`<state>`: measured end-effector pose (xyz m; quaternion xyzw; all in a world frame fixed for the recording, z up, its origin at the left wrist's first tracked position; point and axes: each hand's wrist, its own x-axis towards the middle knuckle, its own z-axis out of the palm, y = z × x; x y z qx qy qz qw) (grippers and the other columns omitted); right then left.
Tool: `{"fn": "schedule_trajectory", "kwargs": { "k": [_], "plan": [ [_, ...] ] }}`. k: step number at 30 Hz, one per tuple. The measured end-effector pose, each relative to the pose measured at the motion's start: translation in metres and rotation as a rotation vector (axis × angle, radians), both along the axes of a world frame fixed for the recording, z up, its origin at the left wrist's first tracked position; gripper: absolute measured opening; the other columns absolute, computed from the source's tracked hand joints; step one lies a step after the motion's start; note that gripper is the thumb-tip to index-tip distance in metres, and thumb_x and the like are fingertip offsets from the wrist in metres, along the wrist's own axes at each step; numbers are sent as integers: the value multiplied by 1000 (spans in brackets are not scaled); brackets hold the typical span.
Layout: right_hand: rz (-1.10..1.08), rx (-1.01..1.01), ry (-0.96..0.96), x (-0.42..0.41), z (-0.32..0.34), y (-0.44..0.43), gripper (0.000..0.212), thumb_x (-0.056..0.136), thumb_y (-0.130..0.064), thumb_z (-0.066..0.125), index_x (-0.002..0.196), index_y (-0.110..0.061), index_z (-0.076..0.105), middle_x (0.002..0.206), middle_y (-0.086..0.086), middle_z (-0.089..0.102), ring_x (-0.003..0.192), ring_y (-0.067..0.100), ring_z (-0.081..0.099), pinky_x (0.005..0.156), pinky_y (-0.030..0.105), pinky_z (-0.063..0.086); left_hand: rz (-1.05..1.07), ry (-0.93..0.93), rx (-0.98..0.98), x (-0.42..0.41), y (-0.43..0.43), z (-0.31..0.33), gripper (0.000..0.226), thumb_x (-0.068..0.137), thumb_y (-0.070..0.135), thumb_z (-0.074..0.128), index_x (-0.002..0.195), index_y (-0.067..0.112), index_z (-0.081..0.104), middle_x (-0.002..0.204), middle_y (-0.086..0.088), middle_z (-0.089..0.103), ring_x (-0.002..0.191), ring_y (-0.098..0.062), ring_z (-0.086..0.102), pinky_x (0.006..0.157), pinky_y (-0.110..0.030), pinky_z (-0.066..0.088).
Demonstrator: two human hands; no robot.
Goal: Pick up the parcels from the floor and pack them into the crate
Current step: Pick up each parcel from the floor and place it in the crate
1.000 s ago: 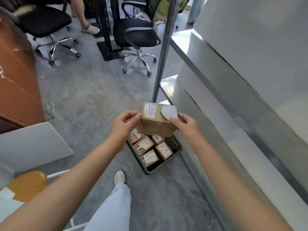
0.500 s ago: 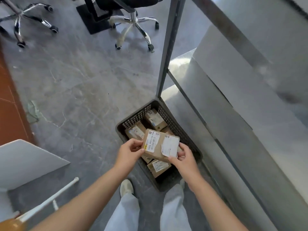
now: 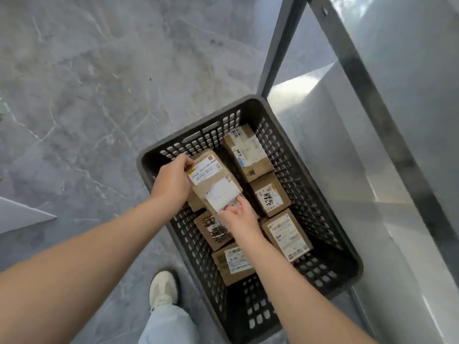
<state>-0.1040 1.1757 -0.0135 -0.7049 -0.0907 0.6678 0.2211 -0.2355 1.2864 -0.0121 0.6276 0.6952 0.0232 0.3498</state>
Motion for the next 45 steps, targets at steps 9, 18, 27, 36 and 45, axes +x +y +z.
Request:
{"fn": "schedule_trajectory", "kwargs": {
  "k": [9,18,27,36,45],
  "plan": [
    [9,-68,91,-75,-48,37,47,84,-11,56,129,-13,47,100,1,62,73,10,54,73,32,50,-355,260,-14,-28,1,-45,33,88,2,50,112,19,64,117,-7,63,105,-31,59,83,-40,49],
    [298,13,-224,-37,-44,48,58,90,-13,48,146,-23,38,143,6,48,124,29,50,100,40,43,-444,339,-121,-31,2,-27,25,89,10,48,110,17,57,113,-7,63,98,-31,61,78,-42,53],
    [280,128,-514,21,91,37,52,96,-12,44,147,-15,35,145,5,41,109,21,55,77,31,49,-535,167,18,-12,-5,89,42,97,15,43,139,10,47,147,-8,45,134,-27,43,113,-41,33],
    [101,519,-854,27,353,50,51,98,-14,42,148,-17,35,153,-2,35,136,16,39,104,24,30,-508,-77,317,59,-19,328,54,105,27,26,155,10,16,163,-5,14,151,-16,7,123,-35,3],
    [-107,689,-1204,-5,583,-49,50,104,-26,36,152,-15,30,160,2,26,147,14,21,120,33,22,-796,-274,705,42,-76,584,56,105,31,24,156,12,12,164,-2,9,151,-12,2,123,-33,2]
  ]
}}
